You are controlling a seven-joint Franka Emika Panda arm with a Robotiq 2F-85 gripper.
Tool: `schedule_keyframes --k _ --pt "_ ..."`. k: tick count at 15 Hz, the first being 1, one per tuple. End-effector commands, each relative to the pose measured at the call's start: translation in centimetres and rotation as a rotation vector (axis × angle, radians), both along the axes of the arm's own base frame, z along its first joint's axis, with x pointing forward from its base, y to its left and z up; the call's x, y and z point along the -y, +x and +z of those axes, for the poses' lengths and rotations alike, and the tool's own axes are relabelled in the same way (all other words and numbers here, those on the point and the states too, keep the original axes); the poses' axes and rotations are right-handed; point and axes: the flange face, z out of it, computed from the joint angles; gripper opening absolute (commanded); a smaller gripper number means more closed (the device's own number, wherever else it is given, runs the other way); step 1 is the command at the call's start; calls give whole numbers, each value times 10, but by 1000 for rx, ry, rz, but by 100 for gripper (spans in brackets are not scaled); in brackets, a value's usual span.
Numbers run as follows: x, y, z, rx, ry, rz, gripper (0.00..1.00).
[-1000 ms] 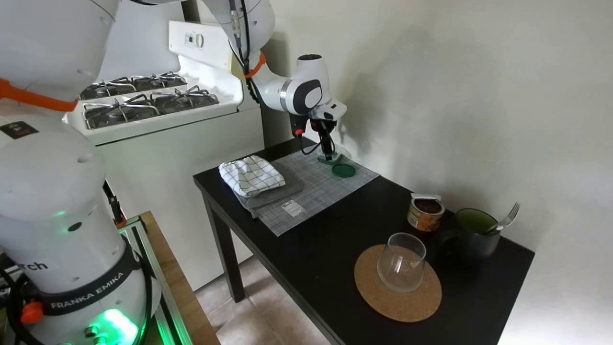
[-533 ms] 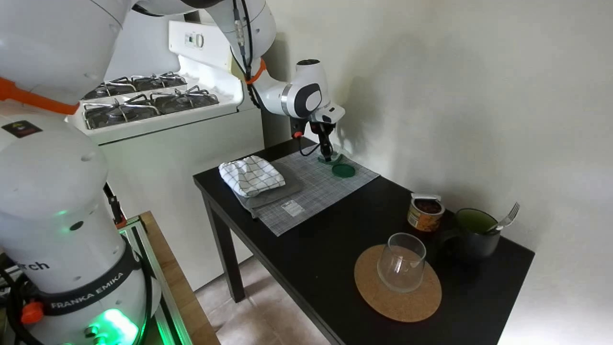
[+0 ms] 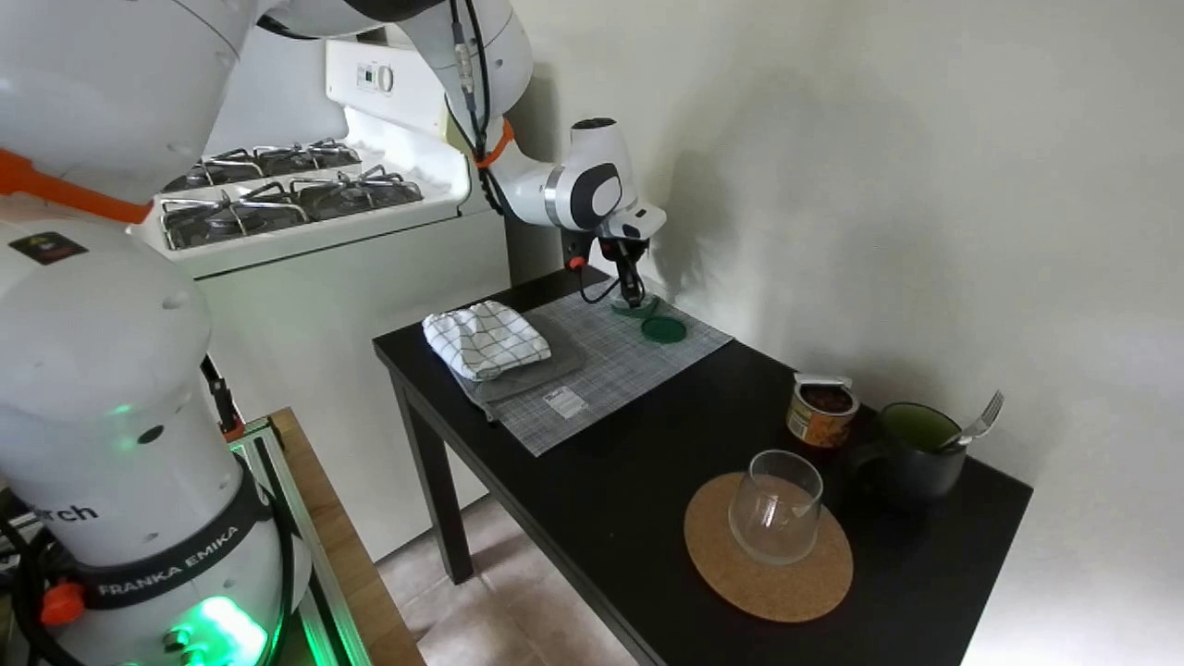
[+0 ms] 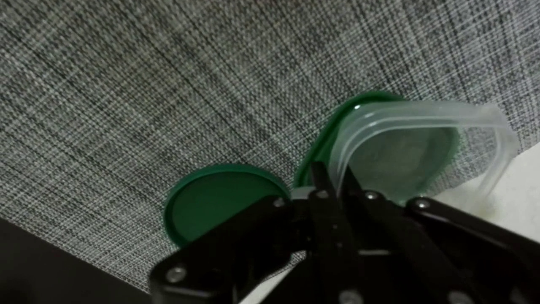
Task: Move the clear bowl to the right.
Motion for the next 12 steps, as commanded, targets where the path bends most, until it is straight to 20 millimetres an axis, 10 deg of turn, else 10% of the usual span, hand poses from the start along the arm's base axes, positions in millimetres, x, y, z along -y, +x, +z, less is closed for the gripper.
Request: schedule_keyframes --k 1,6,12 --pt "3 -14 22 10 -39 18 2" --pt "34 -46 52 -18 -95 81 2" --pt "123 -97 50 -123 -183 -74 2"
